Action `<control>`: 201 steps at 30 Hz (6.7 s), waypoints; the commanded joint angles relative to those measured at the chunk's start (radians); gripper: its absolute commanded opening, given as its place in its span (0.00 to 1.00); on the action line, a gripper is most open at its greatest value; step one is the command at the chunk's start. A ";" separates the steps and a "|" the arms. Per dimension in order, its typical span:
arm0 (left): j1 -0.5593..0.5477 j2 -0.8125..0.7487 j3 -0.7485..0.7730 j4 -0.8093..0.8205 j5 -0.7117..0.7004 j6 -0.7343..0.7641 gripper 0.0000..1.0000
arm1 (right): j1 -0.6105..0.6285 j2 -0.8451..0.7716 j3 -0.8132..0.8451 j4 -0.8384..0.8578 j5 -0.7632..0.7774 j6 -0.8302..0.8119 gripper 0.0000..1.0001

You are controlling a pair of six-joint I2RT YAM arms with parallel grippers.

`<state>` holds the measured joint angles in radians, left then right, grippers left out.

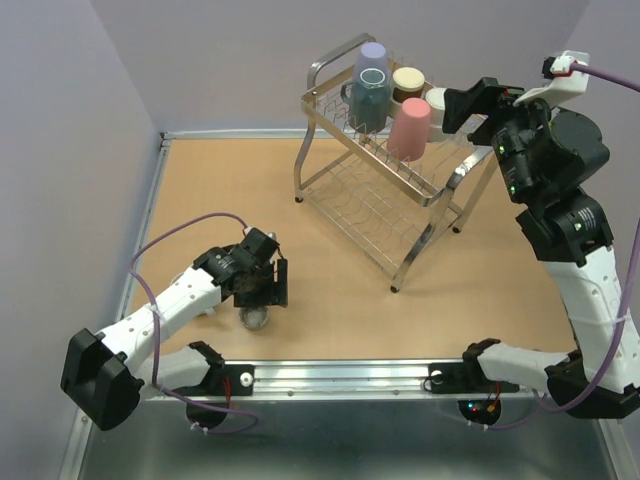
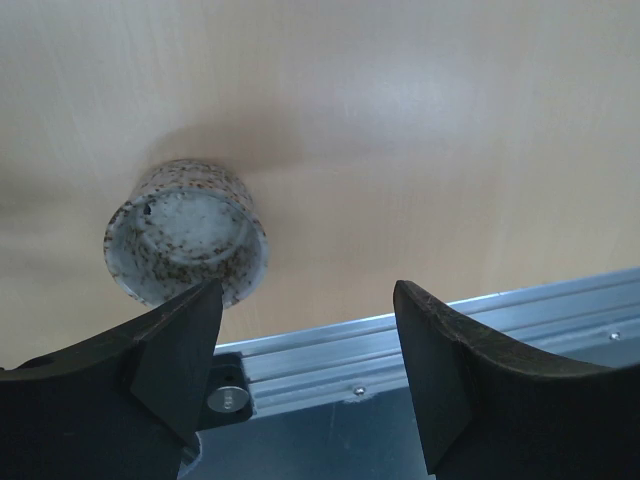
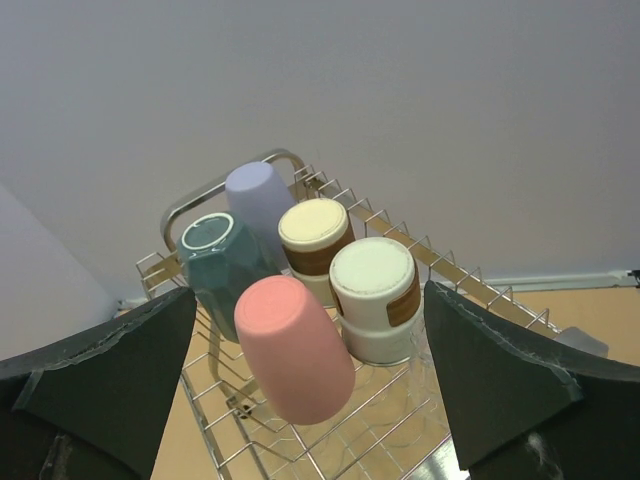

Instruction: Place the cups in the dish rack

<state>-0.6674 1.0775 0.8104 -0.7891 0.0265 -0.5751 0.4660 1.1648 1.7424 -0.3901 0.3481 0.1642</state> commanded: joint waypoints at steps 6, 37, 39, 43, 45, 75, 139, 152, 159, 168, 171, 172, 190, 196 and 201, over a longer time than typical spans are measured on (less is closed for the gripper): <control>-0.020 0.099 -0.050 0.077 -0.099 -0.015 0.79 | -0.001 -0.025 0.069 0.014 0.019 0.005 1.00; 0.020 0.179 0.643 0.063 0.053 0.113 0.00 | -0.001 0.022 0.190 0.017 -0.153 0.116 1.00; 0.058 0.183 0.830 0.162 0.128 0.120 0.00 | -0.001 0.045 0.224 0.039 -0.243 0.181 1.00; 0.176 0.124 0.850 0.573 0.361 0.005 0.00 | -0.001 0.098 0.197 0.219 -0.409 0.381 1.00; 0.242 0.067 0.758 0.967 0.516 -0.197 0.00 | -0.001 0.121 0.168 0.305 -0.481 0.503 1.00; 0.324 0.266 0.561 2.230 0.590 -0.809 0.00 | 0.192 0.440 0.305 0.547 -0.502 0.819 1.00; 0.081 0.099 0.673 1.291 0.297 -0.051 0.07 | 0.295 0.518 0.434 0.543 -0.336 0.753 0.03; 0.081 0.062 0.676 1.053 0.426 0.076 0.57 | 0.295 0.466 0.371 0.545 -0.284 0.710 0.00; 0.083 -0.030 0.627 0.972 0.368 0.124 0.62 | 0.295 0.415 0.367 0.485 -0.230 0.560 0.00; 0.084 -0.093 0.622 0.848 0.293 0.181 0.63 | 0.295 0.072 0.041 0.237 0.049 0.263 0.00; 0.086 -0.105 0.616 0.829 0.285 0.182 0.61 | 0.295 -0.009 -0.023 0.154 0.187 0.196 0.00; 0.086 -0.111 0.610 0.826 0.286 0.182 0.61 | 0.295 -0.045 -0.043 0.140 0.213 0.151 0.00; 0.086 -0.180 0.509 0.824 0.286 0.136 0.56 | 0.255 0.058 -0.161 0.062 0.439 0.004 0.00; 0.088 -0.235 0.463 0.795 0.254 0.138 0.56 | 0.217 0.062 -0.139 0.054 0.456 -0.014 0.00; 0.088 -0.251 0.443 0.792 0.250 0.135 0.55 | 0.191 0.061 -0.161 0.051 0.454 -0.009 0.00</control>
<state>-0.5812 0.8440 1.2659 -0.0288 0.2852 -0.4397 0.6807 1.2491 1.5700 -0.3737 0.7628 0.1654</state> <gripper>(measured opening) 0.559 0.730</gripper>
